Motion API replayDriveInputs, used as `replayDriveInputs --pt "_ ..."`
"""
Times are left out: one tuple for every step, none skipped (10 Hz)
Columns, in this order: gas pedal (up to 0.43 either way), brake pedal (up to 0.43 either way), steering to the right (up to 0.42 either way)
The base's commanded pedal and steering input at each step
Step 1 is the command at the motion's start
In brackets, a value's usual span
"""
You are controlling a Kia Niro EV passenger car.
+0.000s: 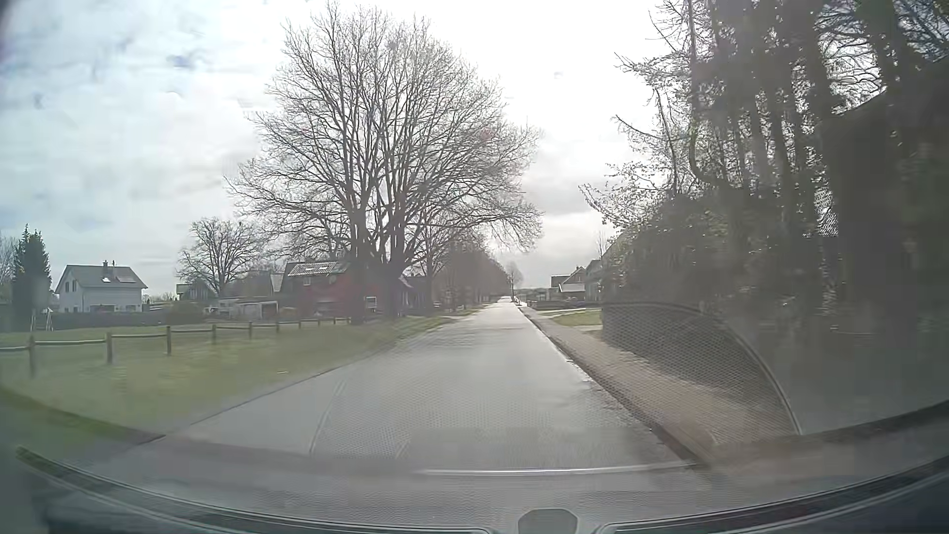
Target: Follow the waypoints while adhering to traffic rules and regulations
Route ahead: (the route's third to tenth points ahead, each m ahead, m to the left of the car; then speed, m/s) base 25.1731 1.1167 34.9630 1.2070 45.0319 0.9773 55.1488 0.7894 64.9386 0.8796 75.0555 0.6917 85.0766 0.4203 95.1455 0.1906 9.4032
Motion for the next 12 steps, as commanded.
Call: replayDriveInputs --pt "0.189 0.0 0.0" --pt "0.189 0.0 0.0" --pt "0.189 0.0 0.001" --pt "0.189 0.0 0.002" --pt "0.189 0.0 0.002" --pt "0.177 0.0 0.002" --pt "0.169 0.0 0.002" --pt "0.169 0.0 0.001" --pt "0.169 0.0 0.001" --pt "0.169 0.0 0.001" --pt "0.169 0.0 0.001" --pt "0.169 0.0 0.001"
